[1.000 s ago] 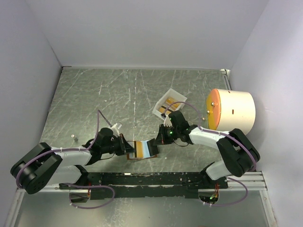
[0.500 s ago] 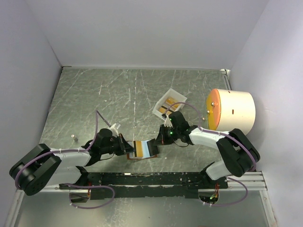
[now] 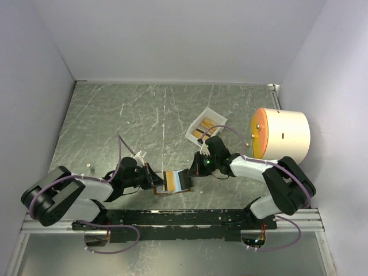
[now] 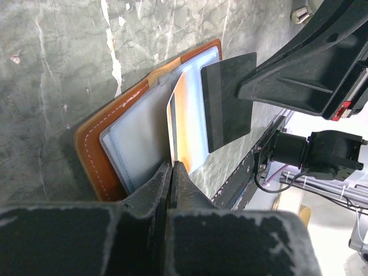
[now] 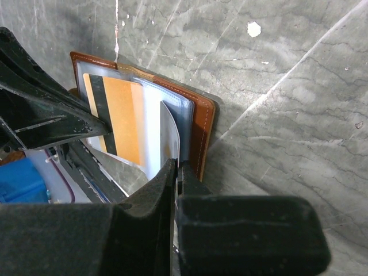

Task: Put the credit cards into the card holder
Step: Insert the credit card into the card holder.

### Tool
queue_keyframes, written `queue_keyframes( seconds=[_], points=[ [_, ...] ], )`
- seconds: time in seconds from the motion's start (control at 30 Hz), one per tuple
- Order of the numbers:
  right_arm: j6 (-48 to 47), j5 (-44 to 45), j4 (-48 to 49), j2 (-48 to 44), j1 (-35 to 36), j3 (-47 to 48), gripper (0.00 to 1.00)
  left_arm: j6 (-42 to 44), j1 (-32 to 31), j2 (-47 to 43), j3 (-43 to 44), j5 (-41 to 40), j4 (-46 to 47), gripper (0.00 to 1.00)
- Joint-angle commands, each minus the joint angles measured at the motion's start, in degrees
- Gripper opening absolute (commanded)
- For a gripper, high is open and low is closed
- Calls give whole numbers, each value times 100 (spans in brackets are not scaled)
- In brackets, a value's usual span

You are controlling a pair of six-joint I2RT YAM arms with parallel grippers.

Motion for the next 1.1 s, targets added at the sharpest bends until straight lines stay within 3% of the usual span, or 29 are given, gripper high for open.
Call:
queue_keyframes(
  seconds=[0.0, 0.23, 0.67, 1.07],
  points=[
    [20, 435, -154, -30, 19, -128, 0, -15, 7, 123, -141, -9, 151, 7],
    [60, 570, -342, -309, 14, -104, 0, -75, -21, 381, -51, 13, 336, 7],
    [-369, 1629, -1684, -1030, -7, 389, 0, -86, -30, 500, 117, -10, 240, 7],
    [-543, 1835, -2128, -918, -33, 630, 0, -35, -30, 893, 343, 203, 190, 7]
  ],
)
